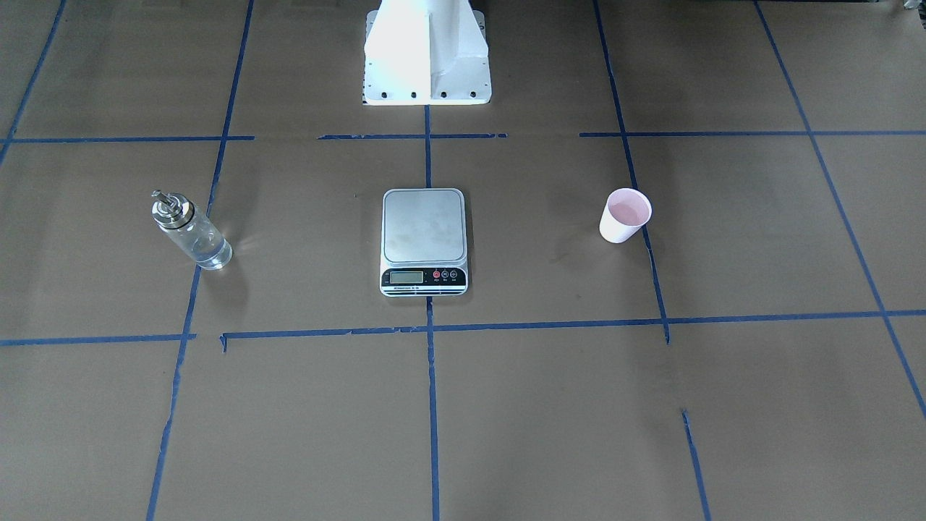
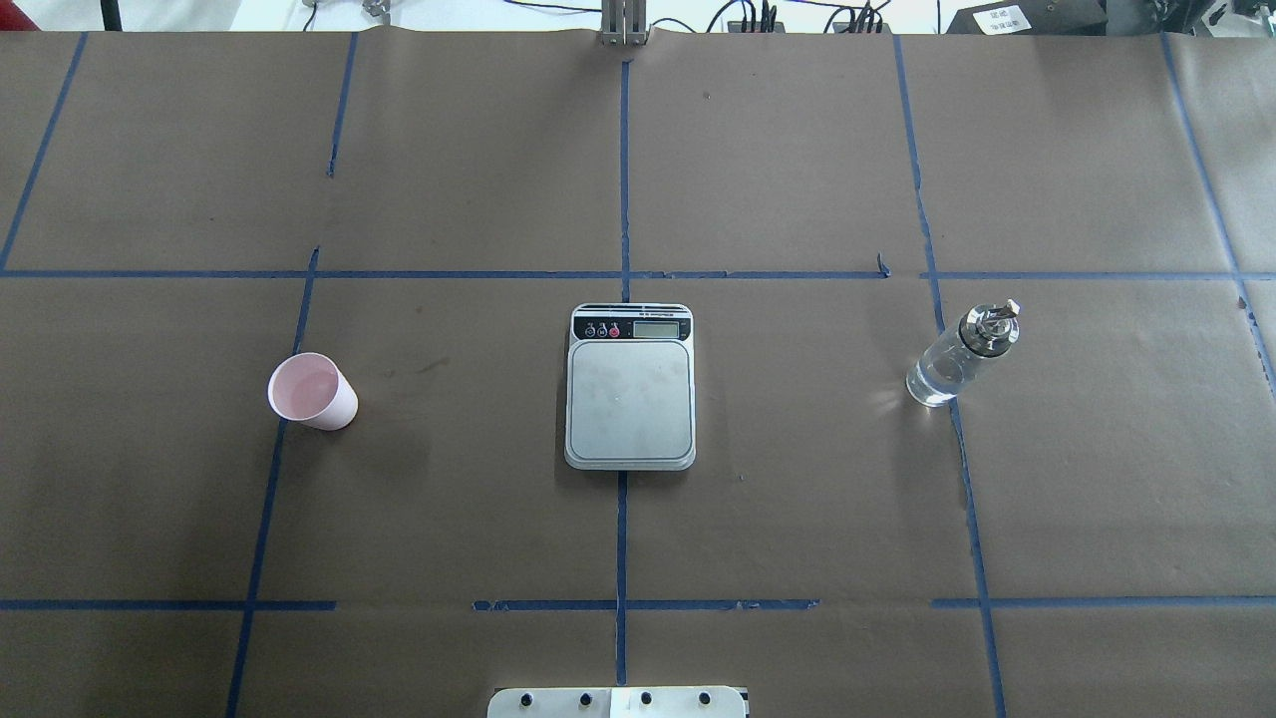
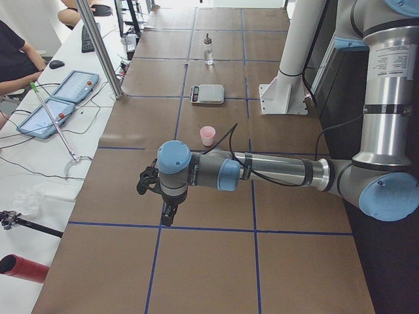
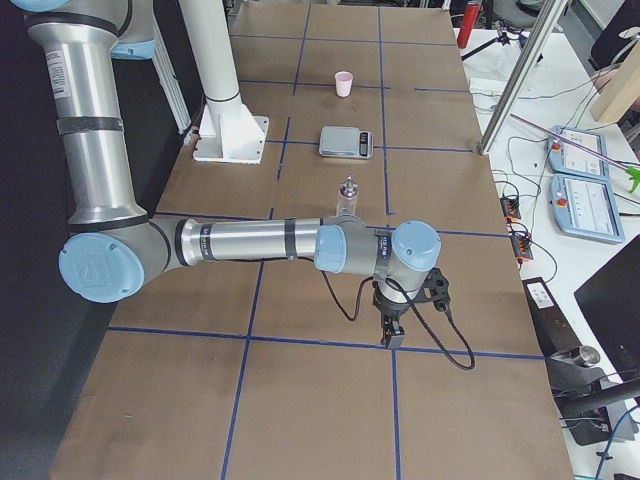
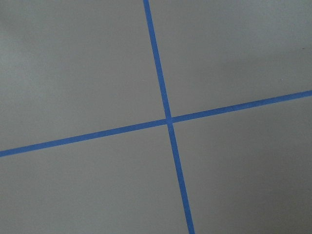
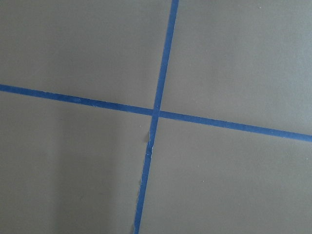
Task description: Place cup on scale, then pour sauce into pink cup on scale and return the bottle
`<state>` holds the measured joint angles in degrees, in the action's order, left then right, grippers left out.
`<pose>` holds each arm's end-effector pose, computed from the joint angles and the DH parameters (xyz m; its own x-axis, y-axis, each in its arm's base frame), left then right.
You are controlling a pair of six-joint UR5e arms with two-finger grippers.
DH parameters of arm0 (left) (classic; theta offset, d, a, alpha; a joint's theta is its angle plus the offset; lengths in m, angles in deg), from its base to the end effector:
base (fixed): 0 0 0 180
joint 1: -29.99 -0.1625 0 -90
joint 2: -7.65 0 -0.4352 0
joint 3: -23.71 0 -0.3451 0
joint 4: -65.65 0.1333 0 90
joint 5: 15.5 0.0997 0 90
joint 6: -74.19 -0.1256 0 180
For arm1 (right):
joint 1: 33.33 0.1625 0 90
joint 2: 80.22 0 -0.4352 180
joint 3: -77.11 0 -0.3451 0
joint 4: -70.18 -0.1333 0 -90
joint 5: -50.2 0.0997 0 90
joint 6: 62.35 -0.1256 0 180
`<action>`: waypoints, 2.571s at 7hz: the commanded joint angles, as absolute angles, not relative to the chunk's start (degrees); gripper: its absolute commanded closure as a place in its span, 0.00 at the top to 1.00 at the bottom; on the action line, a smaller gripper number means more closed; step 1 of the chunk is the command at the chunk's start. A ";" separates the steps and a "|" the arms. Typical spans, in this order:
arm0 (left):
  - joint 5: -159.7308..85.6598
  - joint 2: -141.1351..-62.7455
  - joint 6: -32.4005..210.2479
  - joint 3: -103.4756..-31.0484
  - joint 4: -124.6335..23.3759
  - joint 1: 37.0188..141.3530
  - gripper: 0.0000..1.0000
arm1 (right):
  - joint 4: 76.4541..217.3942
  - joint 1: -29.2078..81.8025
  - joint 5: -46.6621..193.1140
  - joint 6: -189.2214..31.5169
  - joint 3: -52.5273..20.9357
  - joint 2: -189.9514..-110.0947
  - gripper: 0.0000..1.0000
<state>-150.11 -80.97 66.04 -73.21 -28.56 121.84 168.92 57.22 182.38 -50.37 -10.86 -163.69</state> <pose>-0.0595 -0.4447 0.6355 0.7127 0.2346 -0.6611 -0.0699 0.9615 0.2658 0.0536 -0.4856 0.6680 0.7264 -0.1515 0.6704 0.1443 0.9873 0.0667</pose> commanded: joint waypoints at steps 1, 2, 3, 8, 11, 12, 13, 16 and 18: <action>-151.64 -79.54 66.46 -75.08 -28.83 122.01 1.00 | 168.88 57.19 182.91 -50.57 -11.22 -164.59 1.00; -151.64 -79.62 66.11 -72.82 -29.70 121.84 1.00 | 168.88 57.19 183.96 -50.57 -11.04 -164.59 1.00; -151.99 -80.32 66.02 -72.88 -33.54 121.40 1.00 | 168.88 57.19 185.80 -50.49 -11.57 -165.20 1.00; -157.98 -79.97 105.38 -82.02 -50.58 96.76 1.00 | 168.88 57.11 189.24 -53.82 -19.74 -169.15 1.00; -147.70 -80.85 131.79 -83.78 -58.88 81.71 1.00 | 168.79 54.74 189.25 -53.83 -21.23 -169.07 1.00; -143.69 -82.24 135.07 -83.35 -58.89 78.80 1.00 | 168.79 54.73 189.25 -53.65 -21.41 -169.07 1.00; -141.91 -85.04 137.62 -82.04 -58.63 75.64 1.00 | 168.79 54.73 189.25 -53.56 -21.68 -169.07 1.00; -141.80 -85.69 139.14 -80.10 -58.54 75.17 1.00 | 168.88 54.73 189.77 -53.74 -21.68 -168.98 1.00; -141.45 -86.82 139.14 -77.73 -58.54 74.82 0.98 | 168.97 54.73 192.74 -53.91 -21.33 -169.16 1.00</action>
